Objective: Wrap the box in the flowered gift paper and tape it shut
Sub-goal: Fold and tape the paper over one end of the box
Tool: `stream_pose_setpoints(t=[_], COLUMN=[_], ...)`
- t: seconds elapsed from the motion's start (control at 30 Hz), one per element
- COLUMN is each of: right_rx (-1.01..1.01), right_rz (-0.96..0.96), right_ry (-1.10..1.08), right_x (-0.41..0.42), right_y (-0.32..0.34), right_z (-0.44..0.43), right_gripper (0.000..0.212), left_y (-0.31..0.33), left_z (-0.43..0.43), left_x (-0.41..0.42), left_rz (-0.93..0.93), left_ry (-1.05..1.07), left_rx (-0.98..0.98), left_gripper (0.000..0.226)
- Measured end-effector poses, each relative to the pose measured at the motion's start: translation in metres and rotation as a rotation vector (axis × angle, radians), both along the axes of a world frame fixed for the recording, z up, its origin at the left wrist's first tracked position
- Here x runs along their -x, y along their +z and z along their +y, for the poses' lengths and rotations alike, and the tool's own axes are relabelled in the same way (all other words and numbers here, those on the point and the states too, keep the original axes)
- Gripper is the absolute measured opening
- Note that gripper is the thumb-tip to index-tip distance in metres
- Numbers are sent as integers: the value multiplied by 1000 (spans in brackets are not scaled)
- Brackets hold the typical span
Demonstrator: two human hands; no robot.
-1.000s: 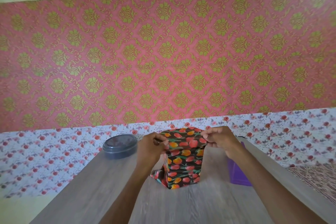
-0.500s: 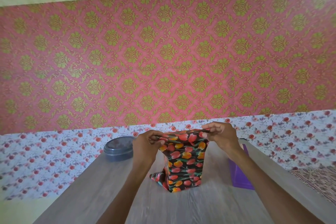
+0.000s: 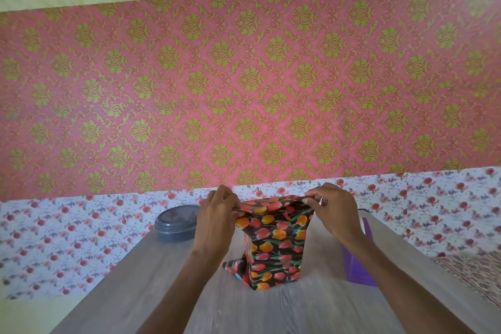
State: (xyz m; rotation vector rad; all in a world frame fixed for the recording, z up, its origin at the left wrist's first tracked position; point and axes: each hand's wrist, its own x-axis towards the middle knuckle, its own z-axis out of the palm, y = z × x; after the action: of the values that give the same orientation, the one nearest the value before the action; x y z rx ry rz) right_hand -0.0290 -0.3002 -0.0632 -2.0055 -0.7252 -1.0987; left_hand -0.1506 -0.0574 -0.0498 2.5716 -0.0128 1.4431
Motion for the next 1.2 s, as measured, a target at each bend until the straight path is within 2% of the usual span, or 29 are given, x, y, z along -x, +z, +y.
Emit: stream_pose_setpoints(t=[0.23,0.37,0.5,0.63,0.8,0.9,0.97,1.03,1.1,1.2], right_rx=[259,401,483,525,563,570,570,566,566,567], right_rz=[-294,-386,-453,-462,-414,-407,-411,-415,-427,-426], right_ry=[-110,-163,-173,-142,-125,-119,-114,-108,-99,-75], right_x=[-2,-5,-2,-4,-8,-10,-10,-9,-6,-3], right_y=[-3,-9,-10,-15,-22,-25,-26,-26,-26,-26], right_z=[-4,-3,-4,-5,-4,-4,-6,-8,-9,-12], right_gripper=[17,23,39,46,45,44,42,42,41,44], left_y=[1,-5,-17,-20,-10,-10,-14,-20,-22,-24], left_z=[0,0,2,0,-15,-27,-35,-41,-43,-42], left_x=[-3,-2,-3,-2,8,13,15,11,6,3], left_rz=[-5,13,94,210,417,402,460,506,472,375], left_ry=[78,156,201,162,226,32,-85,-114,-101,-87], left_rx=[-91,-213,-310,-373,-453,-460,-426,-344,-283,-313], left_gripper=[32,31,36,41,67,59,52,62,70,56])
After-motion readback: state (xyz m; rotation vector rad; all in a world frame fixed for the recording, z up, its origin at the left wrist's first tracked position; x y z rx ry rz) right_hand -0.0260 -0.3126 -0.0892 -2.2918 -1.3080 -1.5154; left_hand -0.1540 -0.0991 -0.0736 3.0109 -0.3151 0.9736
